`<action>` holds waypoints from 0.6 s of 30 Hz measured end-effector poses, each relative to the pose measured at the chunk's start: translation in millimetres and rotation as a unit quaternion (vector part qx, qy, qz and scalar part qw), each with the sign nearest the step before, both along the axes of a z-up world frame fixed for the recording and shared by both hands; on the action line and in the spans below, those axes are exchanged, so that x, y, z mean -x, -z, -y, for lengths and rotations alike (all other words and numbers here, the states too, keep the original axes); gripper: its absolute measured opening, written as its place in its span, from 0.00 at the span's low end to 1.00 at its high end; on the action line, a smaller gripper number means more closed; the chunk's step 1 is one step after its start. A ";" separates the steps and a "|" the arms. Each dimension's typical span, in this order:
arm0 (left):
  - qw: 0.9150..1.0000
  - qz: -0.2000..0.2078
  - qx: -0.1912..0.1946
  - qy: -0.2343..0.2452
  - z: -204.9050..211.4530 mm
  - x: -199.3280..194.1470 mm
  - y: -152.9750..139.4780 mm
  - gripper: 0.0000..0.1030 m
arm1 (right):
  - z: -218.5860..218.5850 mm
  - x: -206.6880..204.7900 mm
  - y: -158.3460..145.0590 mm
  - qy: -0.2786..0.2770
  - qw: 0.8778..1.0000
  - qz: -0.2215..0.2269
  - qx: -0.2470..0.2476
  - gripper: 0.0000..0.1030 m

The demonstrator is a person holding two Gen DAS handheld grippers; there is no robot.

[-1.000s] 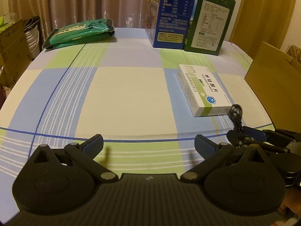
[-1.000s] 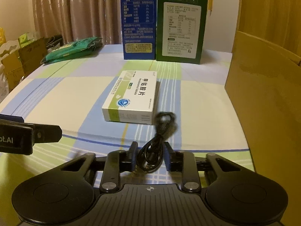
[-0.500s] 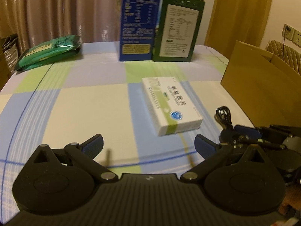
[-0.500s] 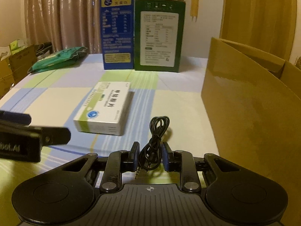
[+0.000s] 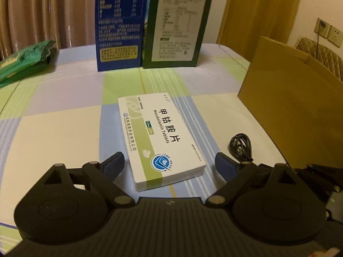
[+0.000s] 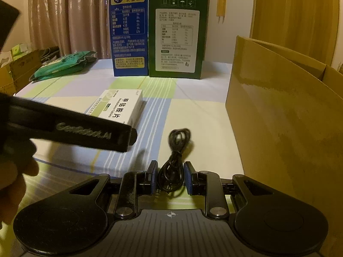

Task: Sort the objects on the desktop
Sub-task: 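Grasp the white medicine box with the left tool while the right tool holds the cable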

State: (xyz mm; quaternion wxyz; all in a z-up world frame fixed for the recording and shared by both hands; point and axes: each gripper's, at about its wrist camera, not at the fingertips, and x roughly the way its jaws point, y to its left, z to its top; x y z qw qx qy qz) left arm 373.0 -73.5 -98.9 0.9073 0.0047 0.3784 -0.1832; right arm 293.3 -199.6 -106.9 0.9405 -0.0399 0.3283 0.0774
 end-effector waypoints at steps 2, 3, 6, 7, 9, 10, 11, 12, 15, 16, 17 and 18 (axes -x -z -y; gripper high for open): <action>1.000 -0.002 -0.007 -0.004 0.3 -3.2 2.2 0.76 | -0.6 0.6 0.6 -0.003 1.000 0.003 0.004 0.21; 1.000 -0.001 -0.012 -0.003 0.6 -3.7 2.9 0.76 | -0.6 0.3 0.6 -0.003 1.000 0.003 0.005 0.21; 1.000 0.000 -0.017 -0.002 -1.0 -1.1 2.1 0.71 | 0.0 0.3 0.9 -0.004 1.000 0.002 0.005 0.21; 1.000 0.002 -0.022 -0.003 -2.6 2.7 1.1 0.69 | 0.1 0.5 1.0 -0.005 1.000 0.002 0.006 0.21; 0.999 0.002 -0.034 0.000 -5.9 12.1 -1.1 0.66 | 0.6 0.9 1.3 -0.005 1.000 0.001 0.005 0.21; 0.999 0.001 -0.040 0.002 -8.2 17.3 -1.9 0.66 | 1.2 1.2 1.4 -0.005 1.000 0.000 0.004 0.21; 0.999 0.000 -0.045 0.002 -12.6 24.1 -2.9 0.66 | 1.3 2.0 1.6 -0.005 1.000 -0.002 0.004 0.21; 0.999 -0.003 -0.047 0.002 -16.7 29.6 -4.0 0.66 | 1.7 2.9 1.7 -0.004 1.000 -0.005 0.003 0.21; 0.998 -0.014 -0.056 0.002 -32.1 53.2 -6.8 0.66 | 1.4 8.1 0.3 -0.006 1.000 -0.014 0.001 0.21; 0.998 -0.018 -0.060 0.001 -37.3 62.8 -7.5 0.66 | 1.3 11.6 -0.7 -0.008 1.000 -0.018 -0.002 0.21; 0.998 -0.023 -0.063 0.001 -41.5 71.5 -8.0 0.66 | 1.5 16.0 -2.0 -0.010 1.000 -0.023 -0.006 0.21; 0.997 -0.027 -0.066 0.001 -45.2 81.3 -8.4 0.66 | 1.3 21.9 -3.4 -0.012 0.999 -0.029 -0.008 0.21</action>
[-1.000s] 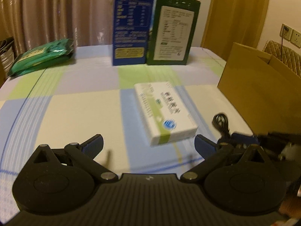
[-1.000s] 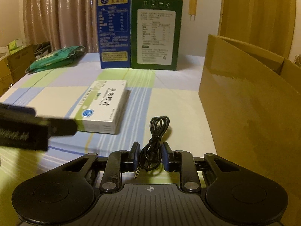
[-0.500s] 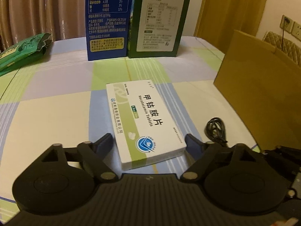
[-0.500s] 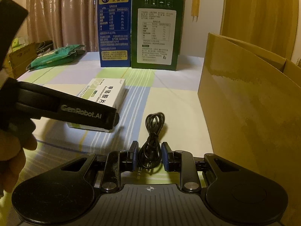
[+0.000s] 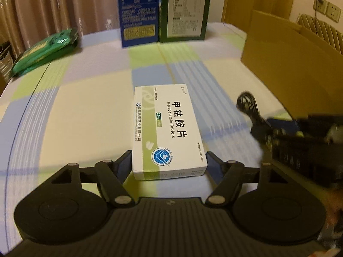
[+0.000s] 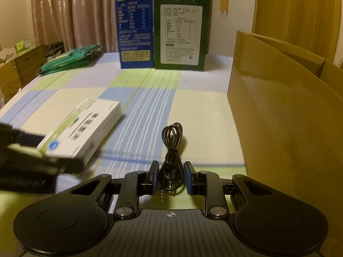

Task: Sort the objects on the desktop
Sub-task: 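Grasp the white medicine box with the left tool while the right tool holds the cable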

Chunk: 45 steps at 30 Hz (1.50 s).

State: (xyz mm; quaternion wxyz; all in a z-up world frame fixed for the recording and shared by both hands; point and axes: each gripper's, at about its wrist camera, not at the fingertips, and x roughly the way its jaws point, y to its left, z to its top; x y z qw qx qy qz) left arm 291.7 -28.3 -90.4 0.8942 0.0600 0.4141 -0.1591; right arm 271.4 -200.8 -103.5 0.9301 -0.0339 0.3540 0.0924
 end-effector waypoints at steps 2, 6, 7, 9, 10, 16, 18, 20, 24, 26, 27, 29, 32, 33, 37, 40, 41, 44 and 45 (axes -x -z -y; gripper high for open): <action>1.000 -0.008 -0.004 0.002 -5.8 22.5 -2.2 0.66 | -1.5 14.2 -2.4 -0.007 1.000 -0.013 -0.005 0.21; 1.000 -0.020 -0.006 0.006 -9.2 64.8 -8.8 0.66 | -2.4 50.1 -8.1 -0.018 0.999 -0.042 -0.022 0.21; 1.000 -0.022 -0.006 0.005 -10.3 76.5 -10.8 0.66 | -1.7 59.4 -9.8 -0.019 0.998 -0.048 -0.025 0.21; 1.000 -0.028 -0.002 0.003 -12.5 96.4 -13.6 0.66 | 0.1 80.7 -13.2 -0.023 0.997 -0.060 -0.032 0.21; 1.000 -0.031 -0.001 0.002 -13.6 107.5 -14.5 0.66 | 1.4 91.8 -15.3 -0.025 0.997 -0.063 -0.035 0.21; 0.999 -0.033 0.009 0.015 -16.1 146.0 -13.4 0.67 | 14.3 150.3 -19.8 -0.037 0.996 -0.069 -0.042 0.27; 0.999 -0.027 0.015 0.007 -18.5 145.2 -14.4 0.73 | 17.0 160.8 -20.6 -0.036 0.997 -0.063 -0.036 0.41; 1.000 -0.017 0.022 -0.002 -20.8 142.8 -17.5 0.76 | 16.1 165.5 -22.2 -0.040 0.997 -0.052 -0.027 0.45; 0.999 -0.009 0.038 -0.010 -24.0 138.6 -18.4 0.76 | 13.6 158.8 -21.2 -0.047 0.998 -0.041 -0.023 0.45; 0.999 -0.013 0.041 -0.010 -24.0 135.3 -15.9 0.77 | 13.1 152.4 -17.4 -0.043 0.997 -0.047 -0.031 0.45; 0.999 -0.013 0.042 -0.010 -23.7 134.2 -15.0 0.77 | 13.6 151.7 -15.9 -0.040 0.998 -0.047 -0.033 0.45; 0.999 -0.013 0.039 -0.008 -21.7 131.7 -13.8 0.77 | 11.8 147.0 -13.1 -0.039 0.997 -0.048 -0.036 0.44; 0.999 -0.007 0.037 -0.002 -18.3 130.4 -13.3 0.77 | 9.0 142.2 -9.9 -0.039 0.998 -0.042 -0.032 0.39; 0.999 -0.007 0.035 -0.002 -17.2 130.5 -13.0 0.77 | 8.3 141.7 -9.7 -0.040 0.998 -0.039 -0.030 0.37; 0.999 -0.008 0.033 0.000 -15.2 127.9 -10.3 0.77 | 3.7 139.2 -7.9 -0.042 0.998 -0.029 -0.021 0.28; 1.000 -0.007 0.028 0.000 -13.5 124.9 -9.0 0.77 | 0.1 139.7 -6.8 -0.046 0.999 -0.025 -0.013 0.15; 1.000 -0.006 0.028 0.000 -12.7 124.2 -9.0 0.77 | -0.5 139.7 -6.6 -0.046 0.999 -0.025 -0.010 0.12; 1.000 -0.004 0.027 0.003 -10.9 123.0 -8.7 0.77 | 0.1 139.6 -6.5 -0.044 0.999 -0.026 -0.012 0.11; 1.000 -0.003 0.027 0.005 -10.0 122.6 -8.5 0.77 | -0.3 139.7 -6.6 -0.043 0.999 -0.026 -0.012 0.11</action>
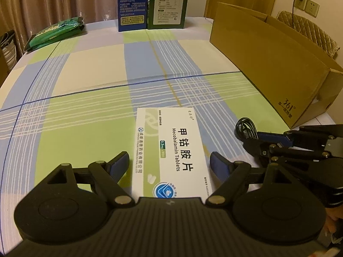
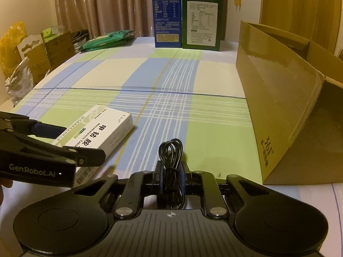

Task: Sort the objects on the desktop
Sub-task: 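Grasp the white medicine box with the left tool while the right tool holds the cable, then lift and carry the medicine box and cable over the cardboard box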

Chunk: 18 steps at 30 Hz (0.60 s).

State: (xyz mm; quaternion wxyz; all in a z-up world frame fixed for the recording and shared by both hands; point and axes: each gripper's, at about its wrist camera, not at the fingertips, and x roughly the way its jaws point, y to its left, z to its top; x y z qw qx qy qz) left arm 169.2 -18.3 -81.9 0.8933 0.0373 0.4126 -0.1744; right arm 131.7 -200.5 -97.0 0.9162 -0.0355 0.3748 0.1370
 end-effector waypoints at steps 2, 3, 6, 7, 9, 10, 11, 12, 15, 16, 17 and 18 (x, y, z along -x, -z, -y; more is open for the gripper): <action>1.000 -0.001 -0.001 0.002 1.1 -1.0 0.5 0.77 | 1.0 0.5 -0.4 0.004 1.000 -0.001 -0.002 0.10; 1.000 -0.001 -0.002 0.002 1.9 -1.7 1.1 0.77 | 1.7 1.0 -0.5 0.007 1.000 -0.001 -0.004 0.10; 1.000 -0.003 -0.002 0.002 2.2 -3.8 2.1 0.77 | 4.9 0.8 -1.7 0.015 1.000 -0.001 -0.009 0.10; 1.000 -0.003 -0.002 0.001 2.5 -4.6 2.3 0.77 | 5.8 0.5 -2.2 0.018 1.000 -0.001 -0.011 0.10; 1.000 -0.004 -0.003 0.001 2.8 -5.8 2.9 0.77 | 7.1 -0.1 -2.5 0.021 1.000 -0.002 -0.012 0.10; 1.000 -0.004 -0.003 -0.001 2.9 -6.5 3.2 0.77 | 7.6 -0.4 -2.5 0.023 1.000 -0.002 -0.013 0.10; 1.000 -0.004 -0.003 -0.001 3.0 -6.5 3.2 0.77 | 8.5 -0.6 -2.5 0.024 1.000 -0.003 -0.014 0.10; 1.000 -0.005 -0.004 -0.001 3.2 -6.9 3.5 0.76 | 9.1 -0.9 -2.7 0.026 1.000 -0.004 -0.016 0.10; 1.000 -0.006 -0.007 -0.002 3.7 -7.9 4.6 0.73 | 9.7 -1.7 -3.0 0.026 1.000 -0.005 -0.017 0.10; 1.000 -0.006 -0.007 -0.004 3.6 -8.1 4.7 0.70 | 9.6 -1.8 -2.9 0.026 1.000 -0.005 -0.017 0.10; 1.000 -0.006 -0.007 -0.007 3.4 -7.8 4.6 0.68 | 9.6 -2.0 -3.1 0.026 1.000 -0.005 -0.017 0.10; 1.000 -0.006 -0.007 -0.008 3.1 -7.8 4.7 0.67 | 9.7 -1.9 -2.9 0.026 0.999 -0.005 -0.017 0.10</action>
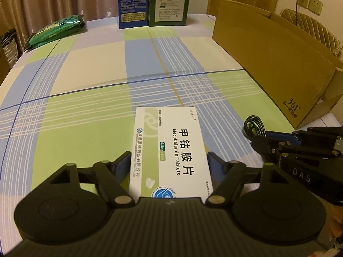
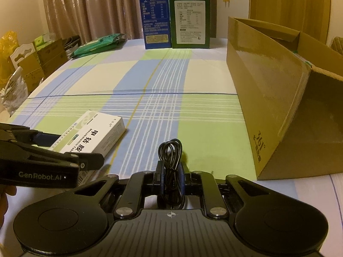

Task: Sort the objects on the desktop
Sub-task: 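Lift and carry the medicine box and cable over the cardboard box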

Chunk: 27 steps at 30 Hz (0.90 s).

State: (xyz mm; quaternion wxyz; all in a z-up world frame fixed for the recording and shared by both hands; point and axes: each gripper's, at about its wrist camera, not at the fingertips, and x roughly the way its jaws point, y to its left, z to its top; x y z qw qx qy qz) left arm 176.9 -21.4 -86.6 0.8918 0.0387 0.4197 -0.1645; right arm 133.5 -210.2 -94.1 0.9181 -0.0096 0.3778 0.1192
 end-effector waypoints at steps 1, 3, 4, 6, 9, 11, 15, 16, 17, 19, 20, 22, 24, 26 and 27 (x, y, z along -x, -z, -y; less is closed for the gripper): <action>1.000 0.000 0.000 -0.001 -0.2 -0.1 -0.1 0.67 | 0.0 0.0 0.1 0.000 1.000 0.000 0.000 0.10; 1.000 0.001 -0.003 -0.001 0.6 0.3 -0.1 0.67 | 0.0 -0.1 0.1 0.000 1.000 0.000 0.001 0.10; 1.000 0.002 -0.004 -0.002 0.9 1.0 -0.3 0.66 | 0.1 -0.1 0.1 0.000 1.000 0.000 0.000 0.10; 1.000 0.005 -0.007 -0.003 1.8 2.7 -1.1 0.65 | 0.3 -0.2 0.1 0.000 1.000 0.000 0.000 0.10; 1.000 0.011 -0.007 -0.002 2.0 5.9 -3.5 0.65 | -1.4 1.5 -1.5 -0.001 1.000 0.005 -0.001 0.10; 1.000 0.016 -0.004 -0.002 1.9 7.9 -5.9 0.65 | -1.9 2.4 -3.2 -0.001 1.000 0.010 0.000 0.10; 1.000 0.020 0.000 -0.003 1.8 10.7 -8.7 0.65 | -2.0 5.0 -4.4 -0.001 1.000 0.014 0.001 0.10; 1.000 0.019 0.001 -0.003 1.6 11.5 -8.8 0.65 | -2.1 5.6 -5.0 -0.002 1.000 0.014 0.002 0.10; 1.000 0.017 0.002 -0.002 1.4 12.2 -8.9 0.65 | -2.1 6.4 -5.8 -0.003 1.000 0.014 0.002 0.10; 1.000 0.015 0.006 -0.003 0.4 13.6 -10.6 0.65 | -2.0 8.3 -7.8 -0.006 1.000 0.016 0.005 0.10; 1.000 0.015 0.009 -0.004 -0.3 14.8 -11.6 0.65 | -1.5 9.2 -9.2 -0.006 1.000 0.017 0.006 0.10; 1.000 0.017 0.008 -0.006 -0.4 17.5 -15.9 0.65 | 0.7 11.4 -14.2 -0.003 1.000 0.020 0.007 0.10; 1.000 0.023 0.006 -0.007 0.7 20.5 -22.2 0.64 | 3.8 14.3 -21.2 0.003 1.000 0.025 0.005 0.10; 0.999 0.029 0.008 -0.011 1.9 26.1 -31.2 0.65 | 6.3 20.5 -29.5 0.005 1.000 0.030 0.006 0.10; 0.999 0.030 0.010 -0.014 2.4 28.7 -34.8 0.65 | 7.3 24.0 -33.4 0.005 0.999 0.033 0.006 0.10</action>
